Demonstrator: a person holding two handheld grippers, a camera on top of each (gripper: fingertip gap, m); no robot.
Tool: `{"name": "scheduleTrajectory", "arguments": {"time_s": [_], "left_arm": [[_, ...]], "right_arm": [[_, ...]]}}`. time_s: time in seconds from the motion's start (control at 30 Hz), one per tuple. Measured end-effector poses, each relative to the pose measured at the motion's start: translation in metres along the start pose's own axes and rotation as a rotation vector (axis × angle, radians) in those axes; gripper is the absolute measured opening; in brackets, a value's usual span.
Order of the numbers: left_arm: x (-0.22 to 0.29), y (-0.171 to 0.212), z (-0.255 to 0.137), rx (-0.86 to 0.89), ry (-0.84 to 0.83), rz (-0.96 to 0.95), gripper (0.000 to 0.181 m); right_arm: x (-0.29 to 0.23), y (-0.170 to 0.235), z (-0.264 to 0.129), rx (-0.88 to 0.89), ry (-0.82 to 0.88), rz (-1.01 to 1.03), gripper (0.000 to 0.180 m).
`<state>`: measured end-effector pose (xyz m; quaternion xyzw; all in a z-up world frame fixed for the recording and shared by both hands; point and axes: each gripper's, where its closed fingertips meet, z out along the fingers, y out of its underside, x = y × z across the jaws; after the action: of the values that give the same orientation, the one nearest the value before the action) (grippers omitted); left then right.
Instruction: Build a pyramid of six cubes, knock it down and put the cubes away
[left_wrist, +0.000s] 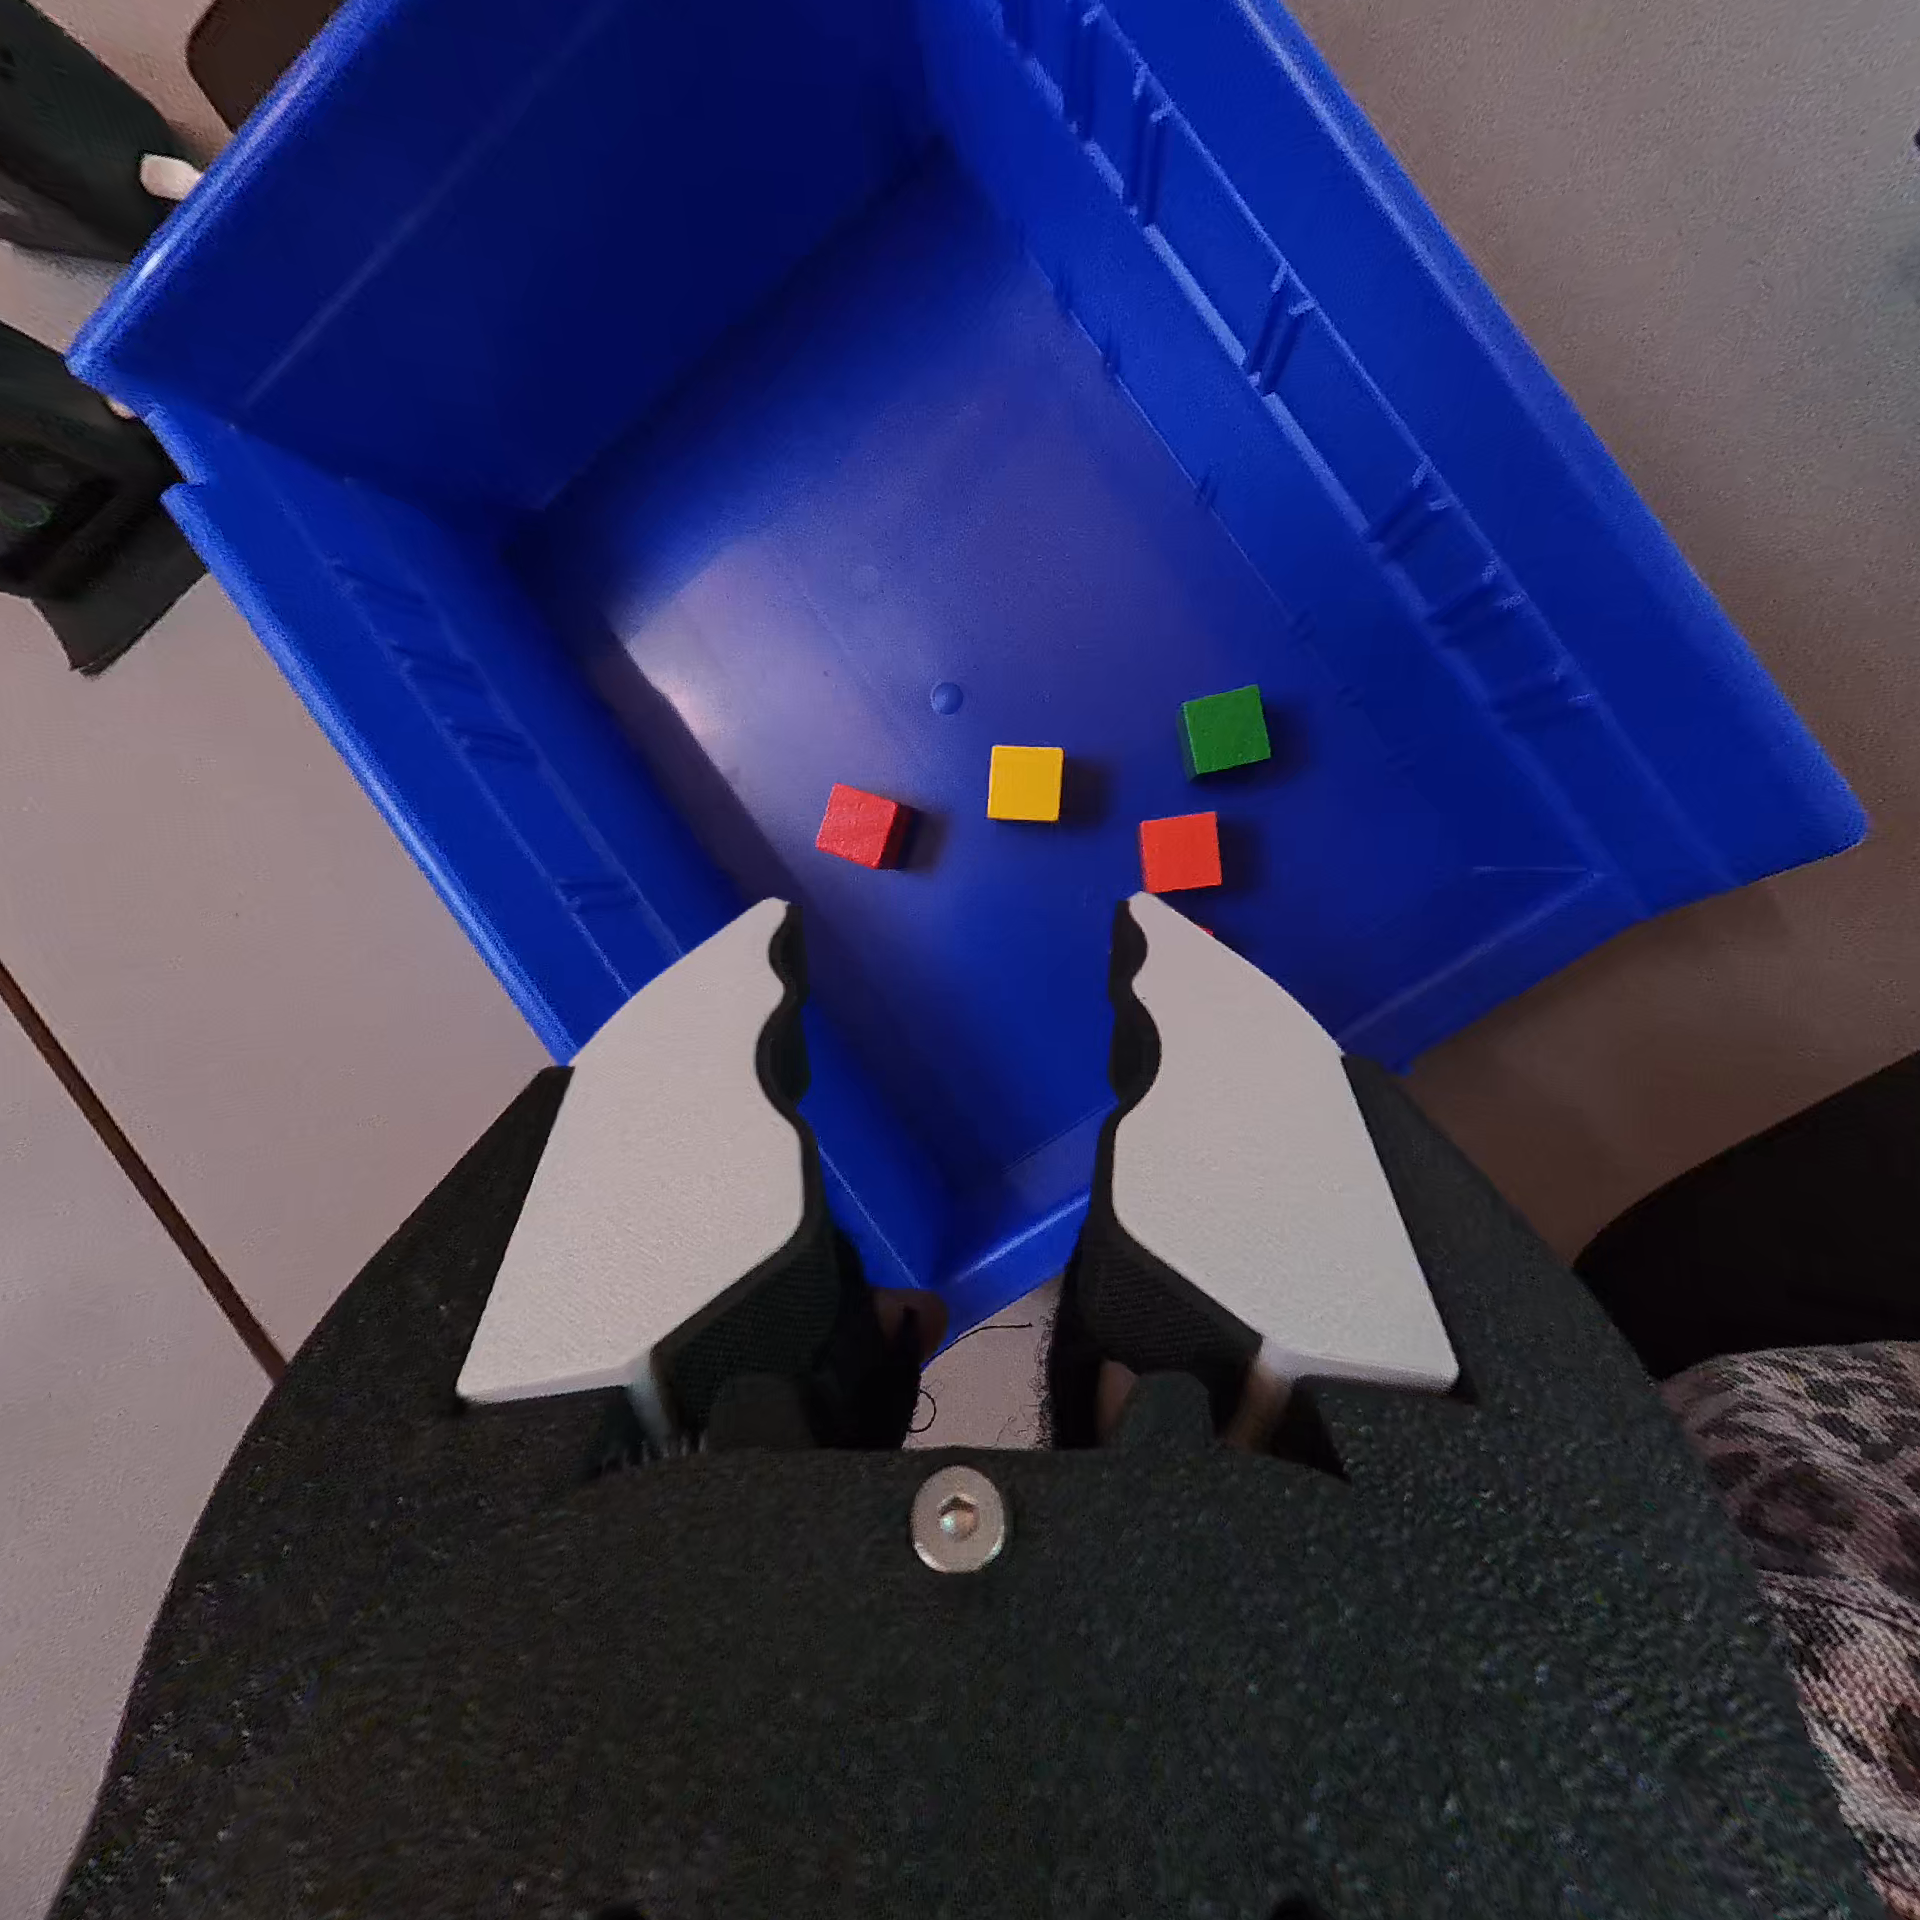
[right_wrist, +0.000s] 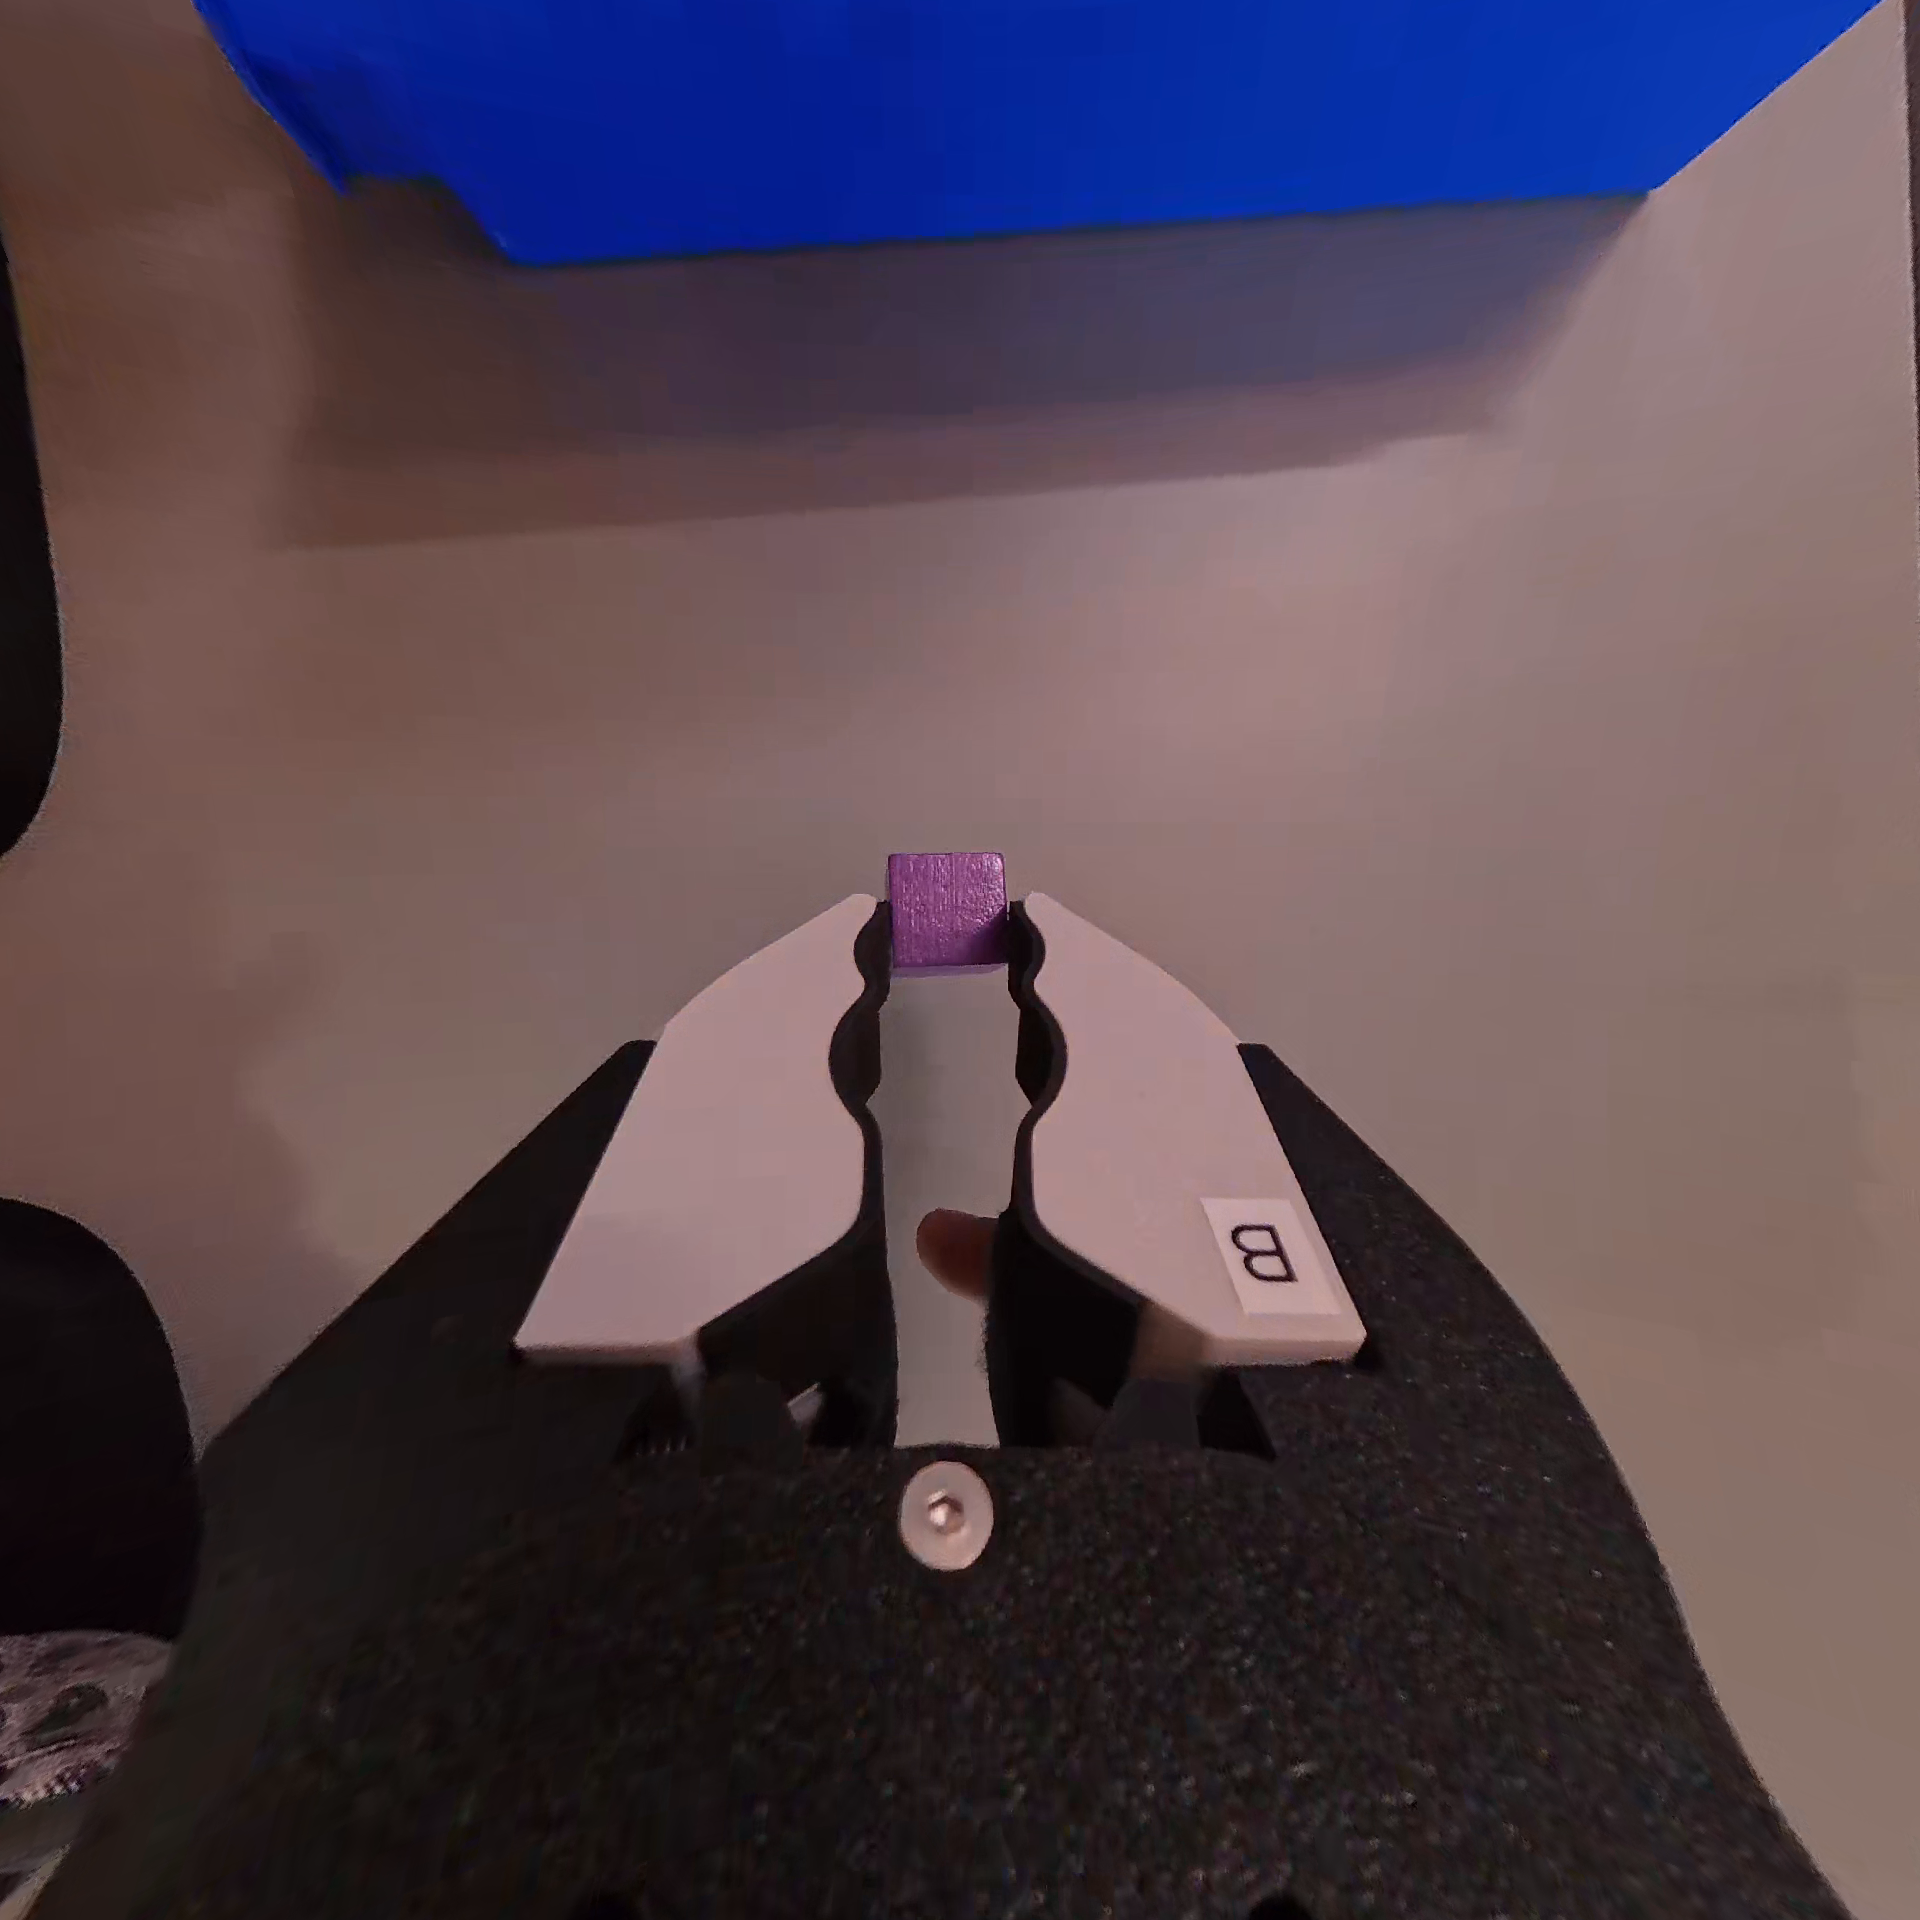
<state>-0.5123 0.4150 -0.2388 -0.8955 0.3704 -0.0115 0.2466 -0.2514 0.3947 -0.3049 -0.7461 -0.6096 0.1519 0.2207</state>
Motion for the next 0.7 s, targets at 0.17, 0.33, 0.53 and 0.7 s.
{"name": "scheduleTrajectory", "arguments": {"time_s": [0.17, 0.33, 0.53, 0.7], "left_arm": [[0.007, -0.002, 0.006, -0.019, 0.032, 0.031, 0.053], [0.008, -0.001, 0.007, -0.020, 0.042, 0.030, 0.051], [0.008, 0.001, 0.008, -0.034, 0.044, 0.036, 0.050], [0.011, -0.001, 0.010, -0.028, 0.056, 0.046, 0.048]], "right_arm": [[0.001, 0.006, 0.006, -0.016, -0.010, 0.005, 0.021], [0.003, 0.009, 0.010, -0.019, -0.012, 0.013, 0.021], [0.006, 0.017, 0.015, -0.028, -0.012, -0.008, 0.021], [0.007, 0.024, 0.020, -0.034, -0.019, -0.031, 0.021]]}}
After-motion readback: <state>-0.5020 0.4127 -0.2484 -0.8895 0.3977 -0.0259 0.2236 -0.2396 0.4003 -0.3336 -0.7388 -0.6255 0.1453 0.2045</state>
